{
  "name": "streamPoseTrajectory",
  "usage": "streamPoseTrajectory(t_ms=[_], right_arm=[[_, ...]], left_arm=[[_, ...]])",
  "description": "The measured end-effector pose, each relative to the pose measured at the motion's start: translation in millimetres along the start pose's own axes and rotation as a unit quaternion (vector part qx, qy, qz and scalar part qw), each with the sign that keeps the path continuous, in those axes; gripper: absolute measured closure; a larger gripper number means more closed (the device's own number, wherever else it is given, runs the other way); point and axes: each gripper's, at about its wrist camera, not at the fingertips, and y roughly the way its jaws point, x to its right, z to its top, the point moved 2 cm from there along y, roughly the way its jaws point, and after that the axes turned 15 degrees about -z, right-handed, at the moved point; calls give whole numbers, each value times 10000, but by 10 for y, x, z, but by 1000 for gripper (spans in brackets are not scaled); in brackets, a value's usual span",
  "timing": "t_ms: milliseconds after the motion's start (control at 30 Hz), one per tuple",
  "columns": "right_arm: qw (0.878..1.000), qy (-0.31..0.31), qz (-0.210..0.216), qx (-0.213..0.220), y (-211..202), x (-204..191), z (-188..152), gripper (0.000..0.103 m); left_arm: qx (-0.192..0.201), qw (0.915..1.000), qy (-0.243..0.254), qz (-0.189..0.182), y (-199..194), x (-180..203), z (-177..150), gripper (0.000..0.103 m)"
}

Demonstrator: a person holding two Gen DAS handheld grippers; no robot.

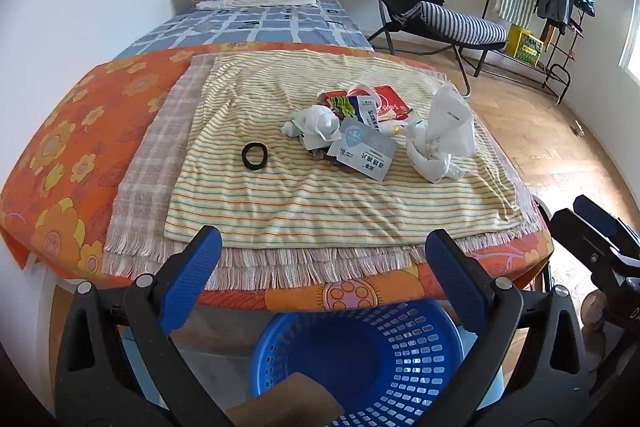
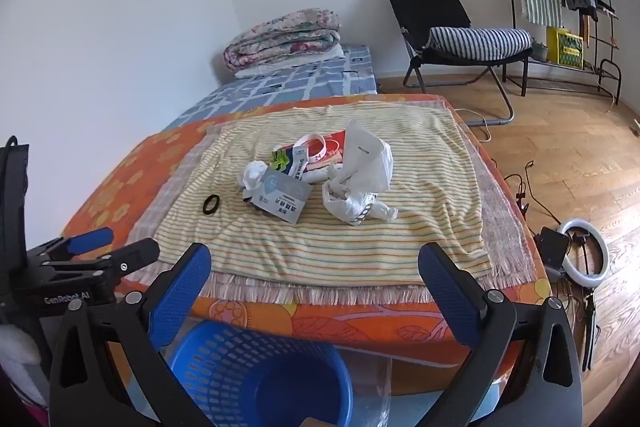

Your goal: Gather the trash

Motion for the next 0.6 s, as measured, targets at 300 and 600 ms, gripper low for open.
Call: streamPoseTrajectory(t_ms=[300,600], right_arm=[[10000,-11,-23,-92,54,14,-4,1],[9999,34,-31,-115,78,23,-23,1]], left_arm=[[-91,9999,-68,-15,75,11,-14,0],[-60,9999,-98,-58,57,-8,-15,0]])
